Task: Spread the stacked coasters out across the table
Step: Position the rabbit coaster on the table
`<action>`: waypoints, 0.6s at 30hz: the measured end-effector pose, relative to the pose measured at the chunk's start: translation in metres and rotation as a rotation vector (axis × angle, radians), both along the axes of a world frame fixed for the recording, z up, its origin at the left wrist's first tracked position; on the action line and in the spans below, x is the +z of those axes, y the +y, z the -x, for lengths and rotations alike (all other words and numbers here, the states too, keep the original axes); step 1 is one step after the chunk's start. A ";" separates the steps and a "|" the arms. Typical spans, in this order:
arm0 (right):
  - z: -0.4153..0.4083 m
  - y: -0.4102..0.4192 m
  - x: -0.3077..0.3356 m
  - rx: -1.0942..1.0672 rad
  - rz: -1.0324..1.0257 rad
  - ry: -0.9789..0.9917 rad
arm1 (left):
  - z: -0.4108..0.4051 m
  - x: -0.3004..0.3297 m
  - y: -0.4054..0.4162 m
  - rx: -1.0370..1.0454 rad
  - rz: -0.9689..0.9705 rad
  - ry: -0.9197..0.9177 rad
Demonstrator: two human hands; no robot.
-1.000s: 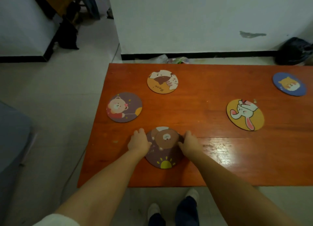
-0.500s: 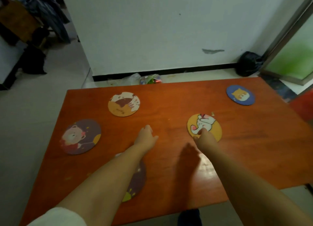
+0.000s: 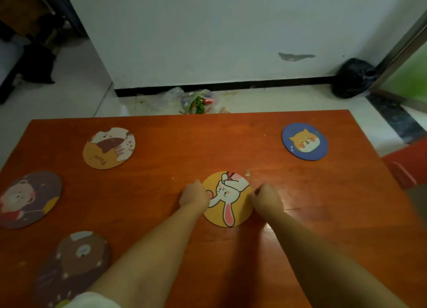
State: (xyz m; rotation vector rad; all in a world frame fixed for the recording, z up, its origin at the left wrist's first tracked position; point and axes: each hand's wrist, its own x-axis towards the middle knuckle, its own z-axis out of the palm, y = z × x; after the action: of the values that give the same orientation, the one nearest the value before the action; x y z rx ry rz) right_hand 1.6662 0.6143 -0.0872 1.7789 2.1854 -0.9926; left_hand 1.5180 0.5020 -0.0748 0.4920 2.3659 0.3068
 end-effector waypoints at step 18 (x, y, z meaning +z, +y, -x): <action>-0.053 0.003 0.025 -0.091 0.027 0.241 | -0.038 0.016 0.009 0.065 -0.312 -0.059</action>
State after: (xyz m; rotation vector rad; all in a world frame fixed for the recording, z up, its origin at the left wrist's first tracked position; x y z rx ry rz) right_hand 1.7194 0.6174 -0.0619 1.8464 2.2286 -1.3131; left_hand 1.5562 0.5105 -0.0590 0.5422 2.2886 0.7170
